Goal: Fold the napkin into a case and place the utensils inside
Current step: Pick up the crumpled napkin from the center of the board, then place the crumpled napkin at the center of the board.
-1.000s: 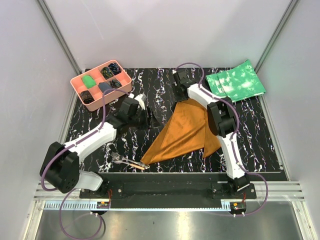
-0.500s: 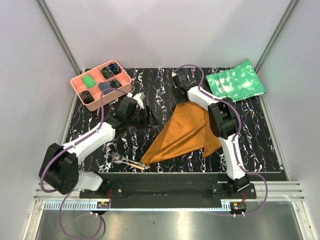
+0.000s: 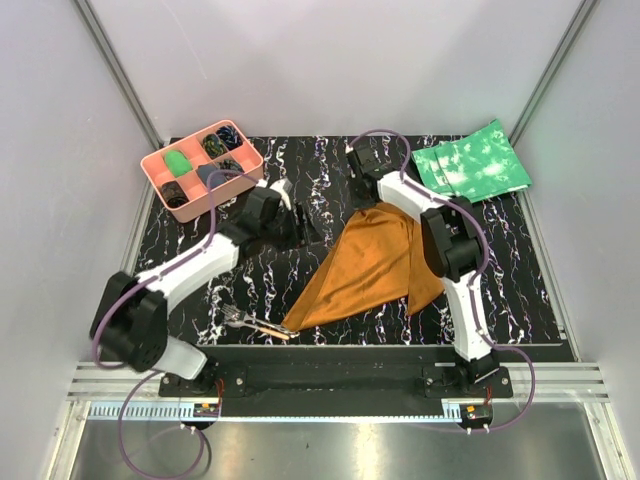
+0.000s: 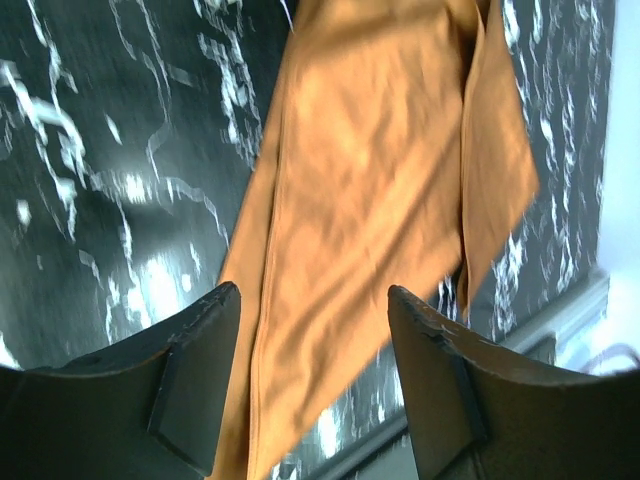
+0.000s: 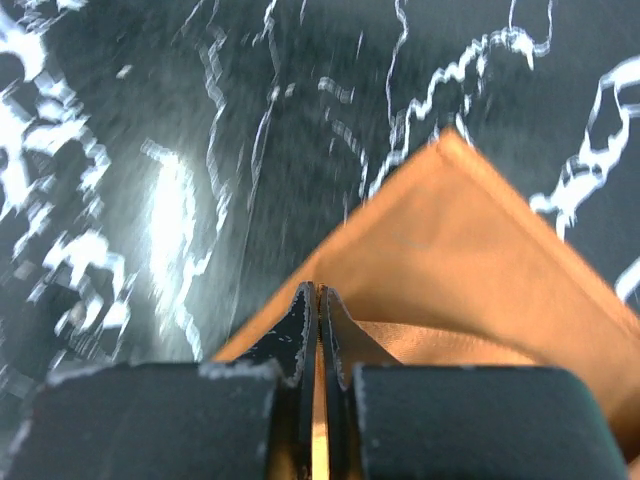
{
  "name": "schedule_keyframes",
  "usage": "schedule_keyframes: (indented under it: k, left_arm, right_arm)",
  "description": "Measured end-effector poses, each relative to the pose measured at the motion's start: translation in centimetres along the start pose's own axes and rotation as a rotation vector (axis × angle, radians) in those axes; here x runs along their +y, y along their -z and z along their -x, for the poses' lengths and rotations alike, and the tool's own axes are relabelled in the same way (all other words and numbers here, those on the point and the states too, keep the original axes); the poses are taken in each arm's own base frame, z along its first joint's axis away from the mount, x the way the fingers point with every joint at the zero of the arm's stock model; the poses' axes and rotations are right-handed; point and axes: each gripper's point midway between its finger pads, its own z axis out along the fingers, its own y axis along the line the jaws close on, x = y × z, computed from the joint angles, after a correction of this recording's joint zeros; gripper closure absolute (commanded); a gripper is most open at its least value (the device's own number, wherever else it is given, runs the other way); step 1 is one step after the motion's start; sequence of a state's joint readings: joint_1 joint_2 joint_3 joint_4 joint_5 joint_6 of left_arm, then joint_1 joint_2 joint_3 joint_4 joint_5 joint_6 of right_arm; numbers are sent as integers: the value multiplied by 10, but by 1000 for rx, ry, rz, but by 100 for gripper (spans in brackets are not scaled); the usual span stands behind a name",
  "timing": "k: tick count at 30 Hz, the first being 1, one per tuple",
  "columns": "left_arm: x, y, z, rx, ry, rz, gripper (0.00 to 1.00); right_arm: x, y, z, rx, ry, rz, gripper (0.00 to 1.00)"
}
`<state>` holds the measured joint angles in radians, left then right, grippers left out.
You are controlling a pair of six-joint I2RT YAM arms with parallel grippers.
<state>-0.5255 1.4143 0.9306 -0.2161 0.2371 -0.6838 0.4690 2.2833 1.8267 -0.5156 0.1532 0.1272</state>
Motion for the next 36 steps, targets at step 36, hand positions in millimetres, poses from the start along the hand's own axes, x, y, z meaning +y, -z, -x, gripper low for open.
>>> schedule_keyframes:
  k: [36]
  left_arm:
    - [-45,-221,24,73,-228,119,29]
  right_arm:
    - [-50,297,-227,-189,-832,203,75]
